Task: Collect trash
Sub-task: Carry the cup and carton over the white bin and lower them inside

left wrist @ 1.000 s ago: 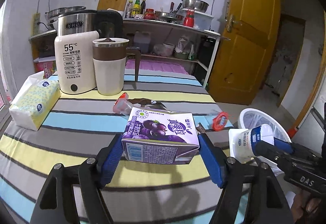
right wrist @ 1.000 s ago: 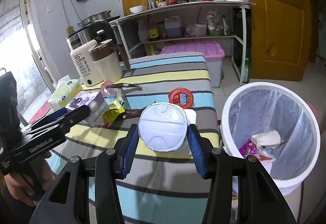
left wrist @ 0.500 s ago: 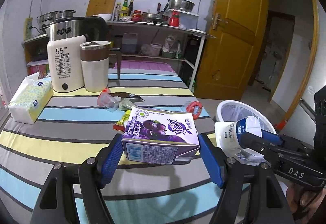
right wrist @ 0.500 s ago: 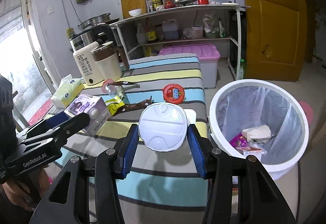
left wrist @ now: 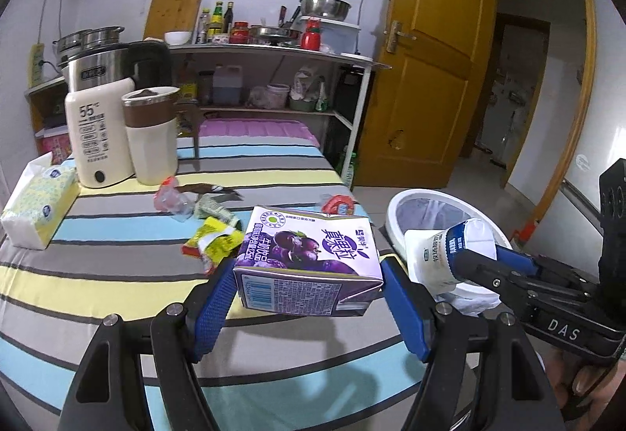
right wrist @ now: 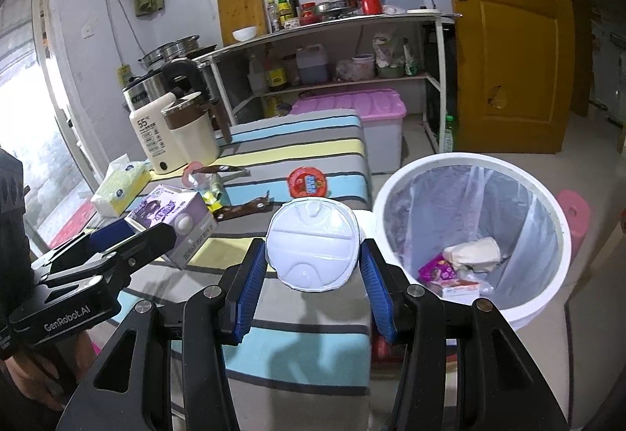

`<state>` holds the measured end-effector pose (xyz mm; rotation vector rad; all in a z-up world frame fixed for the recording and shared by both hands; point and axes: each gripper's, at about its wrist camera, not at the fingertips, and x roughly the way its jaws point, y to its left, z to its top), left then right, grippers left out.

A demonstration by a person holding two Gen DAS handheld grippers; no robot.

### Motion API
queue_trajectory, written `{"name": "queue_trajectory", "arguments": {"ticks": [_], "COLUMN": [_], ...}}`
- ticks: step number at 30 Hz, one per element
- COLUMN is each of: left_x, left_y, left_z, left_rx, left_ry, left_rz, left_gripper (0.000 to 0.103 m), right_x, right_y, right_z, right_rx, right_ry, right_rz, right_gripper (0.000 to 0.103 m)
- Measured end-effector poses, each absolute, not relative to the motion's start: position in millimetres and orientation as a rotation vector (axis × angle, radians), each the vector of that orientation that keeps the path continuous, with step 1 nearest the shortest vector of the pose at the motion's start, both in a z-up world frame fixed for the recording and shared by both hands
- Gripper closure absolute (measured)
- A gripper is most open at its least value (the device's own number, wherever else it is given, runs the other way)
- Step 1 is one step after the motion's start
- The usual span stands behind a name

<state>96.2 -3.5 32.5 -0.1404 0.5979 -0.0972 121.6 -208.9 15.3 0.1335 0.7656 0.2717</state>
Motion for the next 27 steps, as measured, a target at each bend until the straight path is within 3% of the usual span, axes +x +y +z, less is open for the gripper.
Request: {"name": "queue_trajectory", "arguments": {"ticks": [27], "left_x": [179.1], "left_y": [-113.7], "left_z": [24.4], "left_rx": [-0.087], "left_ry": [0.645], "left_rz": [-0.368], "left_gripper": [0.029], "right_x": [136.7], "right_y": [-314.9], "right_z": [0.0], "right_rx": [0.163], "right_ry": [0.792], "right_rz": [0.013], "right_gripper": [0.053]}}
